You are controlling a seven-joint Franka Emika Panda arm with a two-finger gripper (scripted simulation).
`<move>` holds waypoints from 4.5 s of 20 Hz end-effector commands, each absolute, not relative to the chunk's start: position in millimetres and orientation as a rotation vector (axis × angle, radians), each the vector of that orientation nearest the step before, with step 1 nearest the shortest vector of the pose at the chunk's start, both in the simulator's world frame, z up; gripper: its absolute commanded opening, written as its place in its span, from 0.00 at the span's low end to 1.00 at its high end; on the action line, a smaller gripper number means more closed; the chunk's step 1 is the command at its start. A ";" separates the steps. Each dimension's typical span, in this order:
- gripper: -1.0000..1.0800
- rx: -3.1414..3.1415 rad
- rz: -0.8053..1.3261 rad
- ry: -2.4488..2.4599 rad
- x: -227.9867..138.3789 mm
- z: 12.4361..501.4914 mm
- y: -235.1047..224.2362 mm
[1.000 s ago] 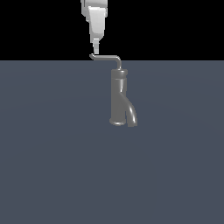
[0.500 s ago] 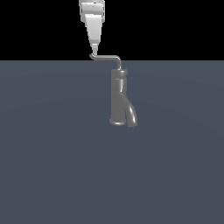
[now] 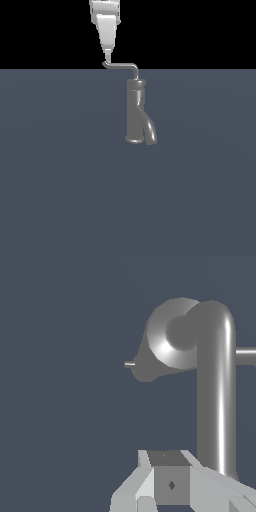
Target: Turn on the faucet by rotating a designated handle.
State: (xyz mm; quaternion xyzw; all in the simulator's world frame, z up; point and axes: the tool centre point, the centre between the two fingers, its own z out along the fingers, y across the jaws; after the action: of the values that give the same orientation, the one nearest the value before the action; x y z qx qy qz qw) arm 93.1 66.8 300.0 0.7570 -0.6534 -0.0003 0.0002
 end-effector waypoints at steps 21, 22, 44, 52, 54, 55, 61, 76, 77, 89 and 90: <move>0.00 2.377 0.000 -2.054 36.6 300.1 61.6; 0.00 2.377 0.000 -2.054 34.0 300.1 61.4; 0.00 2.378 0.000 -2.054 -14.4 300.0 6.8; 0.00 2.391 0.003 -2.041 -14.8 300.2 -14.0; 0.00 2.388 0.002 -2.044 -14.2 300.2 -27.2; 0.00 2.387 0.002 -2.045 -13.9 300.2 -33.5; 0.00 2.379 0.000 -2.052 -12.2 300.2 -70.4; 0.00 2.408 -0.005 -2.022 14.5 300.1 -76.9; 0.00 2.406 -0.005 -2.024 16.4 300.1 -79.5; 0.00 2.388 -0.002 -2.043 39.2 300.1 -110.8; 0.00 2.386 -0.001 -2.045 41.0 300.1 -113.3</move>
State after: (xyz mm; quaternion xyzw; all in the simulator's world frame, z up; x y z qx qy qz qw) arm 39.3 -78.7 300.2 0.7749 -0.6321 -0.0069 -0.0026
